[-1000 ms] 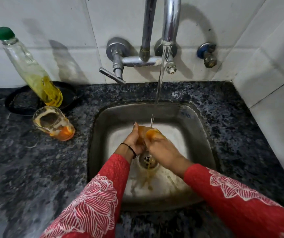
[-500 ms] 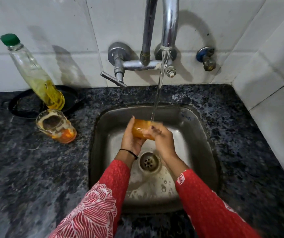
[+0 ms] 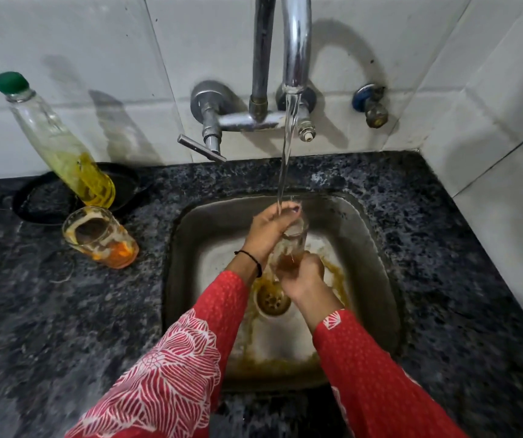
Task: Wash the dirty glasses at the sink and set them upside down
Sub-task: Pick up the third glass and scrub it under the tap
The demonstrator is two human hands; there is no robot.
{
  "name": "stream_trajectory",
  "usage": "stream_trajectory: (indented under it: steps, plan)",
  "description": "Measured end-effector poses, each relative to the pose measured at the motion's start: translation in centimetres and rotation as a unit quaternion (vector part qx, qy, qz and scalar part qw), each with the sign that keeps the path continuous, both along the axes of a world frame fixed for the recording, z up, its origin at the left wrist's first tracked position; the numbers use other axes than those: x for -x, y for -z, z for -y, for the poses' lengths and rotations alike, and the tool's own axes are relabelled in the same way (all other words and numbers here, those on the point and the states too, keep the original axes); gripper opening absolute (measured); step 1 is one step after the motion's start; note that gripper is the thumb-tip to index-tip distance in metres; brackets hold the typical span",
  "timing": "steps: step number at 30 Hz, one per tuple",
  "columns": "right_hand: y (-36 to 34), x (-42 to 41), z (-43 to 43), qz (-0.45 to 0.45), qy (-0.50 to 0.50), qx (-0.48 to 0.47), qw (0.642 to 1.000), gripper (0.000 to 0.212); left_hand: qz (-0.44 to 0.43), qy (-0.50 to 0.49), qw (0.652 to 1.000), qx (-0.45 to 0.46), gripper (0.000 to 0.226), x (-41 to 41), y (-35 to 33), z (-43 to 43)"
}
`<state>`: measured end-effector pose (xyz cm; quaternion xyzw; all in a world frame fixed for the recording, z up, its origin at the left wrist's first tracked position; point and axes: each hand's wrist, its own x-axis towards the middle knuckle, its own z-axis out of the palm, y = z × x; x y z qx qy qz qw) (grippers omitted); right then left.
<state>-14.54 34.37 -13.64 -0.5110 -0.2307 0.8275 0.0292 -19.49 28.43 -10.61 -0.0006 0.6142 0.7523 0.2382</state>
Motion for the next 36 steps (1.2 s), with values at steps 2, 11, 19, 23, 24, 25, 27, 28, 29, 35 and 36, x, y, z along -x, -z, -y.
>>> stream_trajectory:
  steps: [2,11,19,23,24,25,27,28,29,35,36]
  plan:
    - [-0.1,0.5,-0.3,-0.010,-0.013,-0.014,1.000,0.030,0.002,0.012,0.999,-0.037,0.013,-0.1,-0.3,0.6]
    - [-2.4,2.7,0.2,-0.083,-0.095,-0.104,0.987,0.033,0.200,0.054,0.951,-0.231,0.044,-2.1,0.5,5.7]
    - [-5.8,5.1,-0.1,-0.059,-0.412,-0.533,0.736,0.041,0.201,0.095,0.970,-0.096,0.029,-3.1,0.8,6.4]
    - [-7.5,5.6,-0.7,0.008,-0.600,-0.654,0.461,0.031,-0.012,0.110,0.993,0.049,0.070,-2.6,1.2,5.3]
    - [-8.1,5.6,-0.9,0.017,-0.629,-0.667,0.400,0.028,-0.053,0.113,0.990,0.066,0.077,-2.5,1.2,5.1]
    - [-8.9,5.6,-1.2,0.023,-0.636,-0.663,0.394,0.026,-0.072,0.114,0.989,0.062,0.077,-2.4,1.3,5.0]
    - [-10.1,5.9,-2.1,0.033,-0.634,-0.627,0.451,0.029,-0.052,0.103,0.993,0.013,0.061,-2.7,1.8,5.1]
    - [-10.6,6.0,-2.4,0.033,-0.627,-0.605,0.490,0.031,-0.008,0.092,0.995,-0.032,0.050,-2.9,2.0,5.1]
    - [-11.2,6.0,-2.6,0.026,-0.619,-0.577,0.532,0.030,0.044,0.076,0.993,-0.083,0.045,-3.2,2.3,5.1]
    - [-12.7,4.5,-1.4,-0.053,-0.534,-0.463,0.705,0.023,0.179,-0.090,0.947,-0.251,0.048,-2.9,3.7,3.4]
    - [-12.4,4.2,-0.9,-0.068,-0.537,-0.470,0.697,0.021,0.190,-0.106,0.945,-0.243,0.047,-2.5,3.5,3.1]
